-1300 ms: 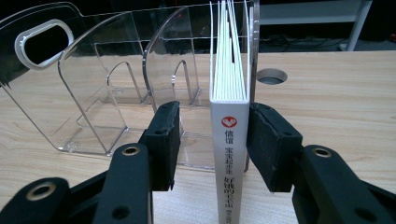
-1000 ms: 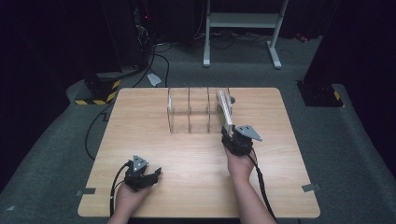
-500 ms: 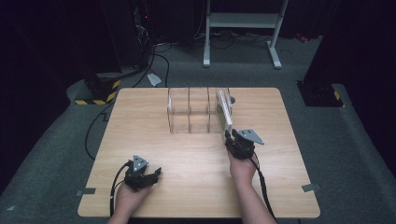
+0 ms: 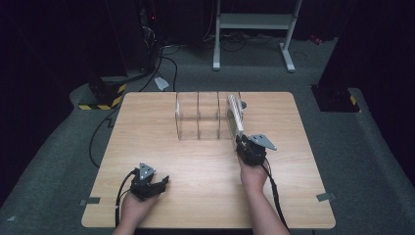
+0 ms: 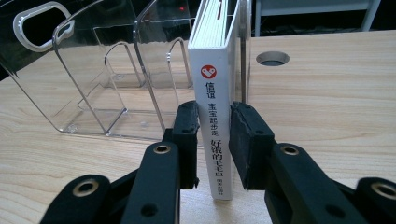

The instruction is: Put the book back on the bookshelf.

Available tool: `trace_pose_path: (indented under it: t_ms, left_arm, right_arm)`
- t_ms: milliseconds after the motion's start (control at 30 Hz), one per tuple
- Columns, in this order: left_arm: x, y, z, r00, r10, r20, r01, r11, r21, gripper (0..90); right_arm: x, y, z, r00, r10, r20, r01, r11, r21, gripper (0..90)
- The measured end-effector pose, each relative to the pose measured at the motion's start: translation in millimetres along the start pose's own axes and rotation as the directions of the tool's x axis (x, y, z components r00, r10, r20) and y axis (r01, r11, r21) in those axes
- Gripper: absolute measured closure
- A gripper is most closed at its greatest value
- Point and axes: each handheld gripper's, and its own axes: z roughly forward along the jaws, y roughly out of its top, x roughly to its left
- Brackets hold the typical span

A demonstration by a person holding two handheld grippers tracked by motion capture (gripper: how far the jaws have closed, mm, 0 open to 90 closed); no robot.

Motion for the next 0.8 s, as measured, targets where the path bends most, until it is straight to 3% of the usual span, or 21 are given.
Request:
trace_pose_path:
  t_ms: [367,800]
  left_arm:
    - [0.2,0.2,-0.1,1.0,0.001,0.002,-0.001,1.0,0.004,32.8]
    - [0.1,0.2,0.1,1.0,0.001,0.001,-0.001,1.0,0.001,32.8]
  right_arm:
    - [5.5,0.6,1.7,0.9993,0.034,0.017,-0.034,0.999,0.002,72.1]
    - [7.9,2.4,7.1,0.9987,0.034,0.038,-0.034,0.999,-0.005,72.3]
